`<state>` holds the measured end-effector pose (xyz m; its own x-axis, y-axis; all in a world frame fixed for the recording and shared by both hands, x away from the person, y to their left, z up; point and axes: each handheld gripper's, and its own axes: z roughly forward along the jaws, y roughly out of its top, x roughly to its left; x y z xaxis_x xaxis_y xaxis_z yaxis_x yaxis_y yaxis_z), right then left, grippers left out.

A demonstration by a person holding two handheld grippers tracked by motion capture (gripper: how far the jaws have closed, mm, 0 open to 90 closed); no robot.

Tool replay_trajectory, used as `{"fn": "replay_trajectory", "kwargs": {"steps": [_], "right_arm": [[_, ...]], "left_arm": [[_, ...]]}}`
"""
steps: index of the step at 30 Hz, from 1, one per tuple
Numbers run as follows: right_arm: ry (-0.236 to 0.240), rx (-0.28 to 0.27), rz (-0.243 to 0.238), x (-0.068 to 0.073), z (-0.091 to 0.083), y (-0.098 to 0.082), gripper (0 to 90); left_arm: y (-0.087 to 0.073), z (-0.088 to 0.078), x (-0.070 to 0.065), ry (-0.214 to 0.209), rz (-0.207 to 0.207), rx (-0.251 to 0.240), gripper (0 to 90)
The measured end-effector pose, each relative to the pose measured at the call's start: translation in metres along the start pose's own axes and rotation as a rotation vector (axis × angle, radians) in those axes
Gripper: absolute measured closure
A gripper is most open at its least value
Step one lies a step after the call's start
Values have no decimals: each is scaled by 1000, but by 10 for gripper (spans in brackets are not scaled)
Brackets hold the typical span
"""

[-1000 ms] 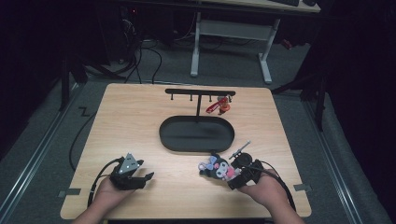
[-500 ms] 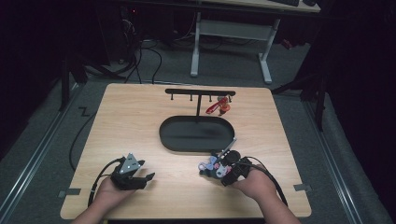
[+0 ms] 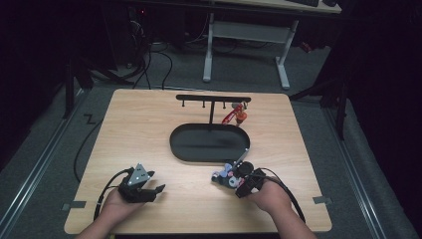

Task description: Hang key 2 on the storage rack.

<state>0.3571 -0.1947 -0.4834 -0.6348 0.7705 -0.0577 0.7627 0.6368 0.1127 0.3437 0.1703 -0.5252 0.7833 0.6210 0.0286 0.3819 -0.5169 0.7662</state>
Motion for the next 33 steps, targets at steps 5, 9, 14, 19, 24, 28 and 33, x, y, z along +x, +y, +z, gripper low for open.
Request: {"fn": "replay_trajectory", "kwargs": {"steps": [5,9,14,19,24,28,33], "right_arm": [[7,-5,10,1,3,-1,460],[7,-12,20,2,1,-2,492],[34,-24,43,2,-13,-1,500],[40,-45,63,0,-35,-4,500],[44,-45,106,-2,-50,-5,498],[58,-55,125,-4,-59,-3,498],[50,-70,124,-9,-68,1,498]], "left_arm": [[0,0,0,0,0,1,357],[0,1,-1,0,1,3,357],[0,1,0,0,0,5,357],[0,1,0,2,-1,2,358],[1,0,0,12,-2,-10,358],[1,-2,0,28,-7,-24,356],[1,-1,1,21,-7,-18,346]]}}
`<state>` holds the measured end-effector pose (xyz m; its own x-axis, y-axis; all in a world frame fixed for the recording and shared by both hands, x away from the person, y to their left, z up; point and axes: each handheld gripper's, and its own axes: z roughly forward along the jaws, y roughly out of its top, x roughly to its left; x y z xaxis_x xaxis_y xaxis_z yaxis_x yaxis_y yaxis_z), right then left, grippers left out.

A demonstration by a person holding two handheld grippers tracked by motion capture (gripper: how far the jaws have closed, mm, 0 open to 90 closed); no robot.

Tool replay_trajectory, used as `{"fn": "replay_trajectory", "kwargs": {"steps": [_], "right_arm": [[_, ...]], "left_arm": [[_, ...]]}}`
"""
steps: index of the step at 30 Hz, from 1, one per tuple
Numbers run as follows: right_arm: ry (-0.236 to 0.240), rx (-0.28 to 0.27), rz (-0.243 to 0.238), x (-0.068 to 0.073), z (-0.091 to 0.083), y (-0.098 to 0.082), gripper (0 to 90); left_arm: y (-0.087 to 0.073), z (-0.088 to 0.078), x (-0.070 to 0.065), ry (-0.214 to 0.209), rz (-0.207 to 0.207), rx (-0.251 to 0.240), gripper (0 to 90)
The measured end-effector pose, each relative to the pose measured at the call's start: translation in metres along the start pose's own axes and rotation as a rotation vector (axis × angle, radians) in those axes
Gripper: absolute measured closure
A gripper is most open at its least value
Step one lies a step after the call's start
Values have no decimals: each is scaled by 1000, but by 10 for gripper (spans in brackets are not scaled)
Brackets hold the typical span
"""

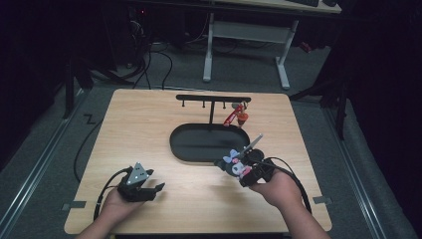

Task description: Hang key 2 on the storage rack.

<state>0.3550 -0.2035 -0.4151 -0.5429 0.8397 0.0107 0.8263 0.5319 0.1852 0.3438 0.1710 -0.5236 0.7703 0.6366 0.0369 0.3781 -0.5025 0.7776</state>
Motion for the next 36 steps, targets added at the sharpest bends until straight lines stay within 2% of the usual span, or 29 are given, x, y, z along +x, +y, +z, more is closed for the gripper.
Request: {"fn": "replay_trajectory", "kwargs": {"steps": [5,13,16,17,18,25,29,32,34,36], "right_arm": [[8,-16,41,-3,-10,6,497],[10,-37,59,-7,-24,18,494],[22,-29,67,-7,-26,20,494],[24,-13,92,-6,-26,21,494],[24,-10,70,-7,-25,22,494],[32,-3,86,-9,-30,28,494],[45,14,102,-11,-38,34,494],[66,20,93,-12,-45,38,494],[68,20,83,-13,-50,41,494],[60,29,96,-13,-53,44,494]], "left_arm": [[0,0,-1,-4,6,-1,347],[1,-3,4,2,-13,-16,347],[1,-3,4,-3,-11,-19,346],[1,-2,4,-4,-12,-15,344],[1,-2,4,-5,-12,-10,343],[1,1,3,-9,-14,-8,343],[1,2,1,-12,-4,-4,342],[2,1,0,-15,-1,-12,343],[2,1,0,-15,2,-12,342],[2,2,0,-17,-1,-12,342]]}}
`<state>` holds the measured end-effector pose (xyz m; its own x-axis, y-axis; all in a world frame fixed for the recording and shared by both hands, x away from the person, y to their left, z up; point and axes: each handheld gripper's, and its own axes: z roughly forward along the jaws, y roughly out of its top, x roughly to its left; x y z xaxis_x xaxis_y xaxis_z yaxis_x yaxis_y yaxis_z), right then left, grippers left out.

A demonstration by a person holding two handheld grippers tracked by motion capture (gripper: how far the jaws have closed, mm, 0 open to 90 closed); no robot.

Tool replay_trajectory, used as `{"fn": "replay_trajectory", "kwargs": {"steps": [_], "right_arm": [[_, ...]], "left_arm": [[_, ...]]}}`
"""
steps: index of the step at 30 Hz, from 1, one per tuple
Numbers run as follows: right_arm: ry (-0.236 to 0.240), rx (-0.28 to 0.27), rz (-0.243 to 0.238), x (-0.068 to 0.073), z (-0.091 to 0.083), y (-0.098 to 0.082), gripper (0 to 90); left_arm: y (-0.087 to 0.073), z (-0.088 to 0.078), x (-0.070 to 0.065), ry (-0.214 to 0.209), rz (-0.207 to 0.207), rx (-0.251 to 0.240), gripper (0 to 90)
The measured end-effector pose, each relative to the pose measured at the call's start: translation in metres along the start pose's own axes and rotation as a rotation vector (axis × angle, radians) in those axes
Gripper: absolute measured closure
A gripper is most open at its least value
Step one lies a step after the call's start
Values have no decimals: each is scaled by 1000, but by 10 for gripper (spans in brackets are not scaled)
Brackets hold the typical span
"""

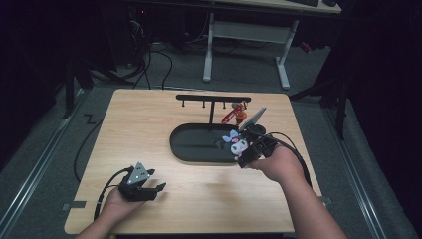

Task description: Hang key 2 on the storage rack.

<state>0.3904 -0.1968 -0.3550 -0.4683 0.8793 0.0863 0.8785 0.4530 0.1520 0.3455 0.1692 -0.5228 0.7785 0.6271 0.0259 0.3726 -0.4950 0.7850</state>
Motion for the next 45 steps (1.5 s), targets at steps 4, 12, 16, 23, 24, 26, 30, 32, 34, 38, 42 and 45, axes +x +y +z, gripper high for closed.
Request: {"fn": "replay_trajectory", "kwargs": {"steps": [4,12,16,23,24,26,30,32,34,38,42,45], "right_arm": [[-10,8,13,-1,-8,7,494],[-17,-8,45,-8,-24,24,494],[-14,-31,66,-13,-34,34,494],[-27,-46,85,-17,-43,49,494],[-23,-49,91,-17,-44,51,494],[-23,-51,92,-18,-44,55,494],[-26,-59,101,-19,-45,62,494],[-27,-60,99,-19,-45,66,494],[-26,-67,106,-18,-46,69,494],[-20,-84,100,-16,-48,77,493],[-57,-116,116,-16,-50,85,492],[-76,-132,135,-17,-48,88,492]], "left_arm": [[0,-1,1,-4,-2,-1,342],[0,2,1,-15,-2,6,340],[2,1,1,-16,2,0,341],[2,1,1,-22,3,-2,340],[2,0,1,-21,4,-4,340],[2,0,2,-20,3,-7,340],[2,0,1,-19,6,-2,340],[2,0,0,-19,12,0,341],[2,1,0,-19,11,-2,340],[2,0,0,-18,11,-1,341],[2,0,-1,-22,14,1,341],[2,1,-1,-24,18,4,341]]}}
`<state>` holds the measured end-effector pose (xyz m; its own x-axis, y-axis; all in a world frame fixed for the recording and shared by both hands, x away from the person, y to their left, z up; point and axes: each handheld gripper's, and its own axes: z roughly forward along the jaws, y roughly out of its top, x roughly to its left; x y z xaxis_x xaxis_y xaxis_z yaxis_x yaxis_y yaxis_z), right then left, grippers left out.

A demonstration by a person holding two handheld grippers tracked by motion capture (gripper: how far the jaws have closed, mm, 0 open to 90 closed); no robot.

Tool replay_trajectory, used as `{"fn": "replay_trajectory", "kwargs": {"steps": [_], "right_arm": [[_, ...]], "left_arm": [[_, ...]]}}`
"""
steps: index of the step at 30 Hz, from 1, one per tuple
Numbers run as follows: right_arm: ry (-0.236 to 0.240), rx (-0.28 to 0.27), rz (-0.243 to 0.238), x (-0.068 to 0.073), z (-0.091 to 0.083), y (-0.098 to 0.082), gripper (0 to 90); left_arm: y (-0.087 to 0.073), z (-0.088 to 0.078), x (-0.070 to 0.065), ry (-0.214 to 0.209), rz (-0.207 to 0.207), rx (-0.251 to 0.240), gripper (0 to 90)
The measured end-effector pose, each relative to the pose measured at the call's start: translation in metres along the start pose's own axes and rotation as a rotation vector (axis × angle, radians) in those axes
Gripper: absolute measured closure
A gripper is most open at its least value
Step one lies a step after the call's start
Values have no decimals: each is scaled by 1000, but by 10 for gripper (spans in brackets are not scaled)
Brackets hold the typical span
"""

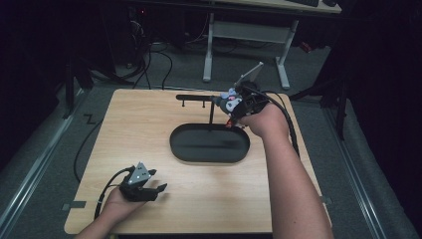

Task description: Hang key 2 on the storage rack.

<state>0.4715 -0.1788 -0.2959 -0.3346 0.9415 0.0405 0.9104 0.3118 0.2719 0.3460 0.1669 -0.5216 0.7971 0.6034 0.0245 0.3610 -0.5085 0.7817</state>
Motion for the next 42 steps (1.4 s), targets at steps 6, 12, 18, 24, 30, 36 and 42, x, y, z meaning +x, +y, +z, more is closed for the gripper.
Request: {"fn": "replay_trajectory", "kwargs": {"steps": [6,12,18,24,30,36,42], "right_arm": [[-3,82,5,-5,20,-9,492],[7,118,15,-13,38,-21,491],[17,121,24,-17,56,-24,488],[31,120,30,-16,71,-22,474],[34,87,39,-16,86,-18,454],[49,73,62,-18,101,-21,421],[71,43,68,-20,107,-25,288]], "left_arm": [[0,-2,1,5,-11,-15,344],[0,-1,1,7,-5,-6,344],[0,0,1,7,-10,-5,344],[0,0,0,2,-4,4,344],[-1,0,1,0,-6,3,344],[-1,1,0,1,-6,6,346],[-2,2,-1,0,-2,18,346]]}}
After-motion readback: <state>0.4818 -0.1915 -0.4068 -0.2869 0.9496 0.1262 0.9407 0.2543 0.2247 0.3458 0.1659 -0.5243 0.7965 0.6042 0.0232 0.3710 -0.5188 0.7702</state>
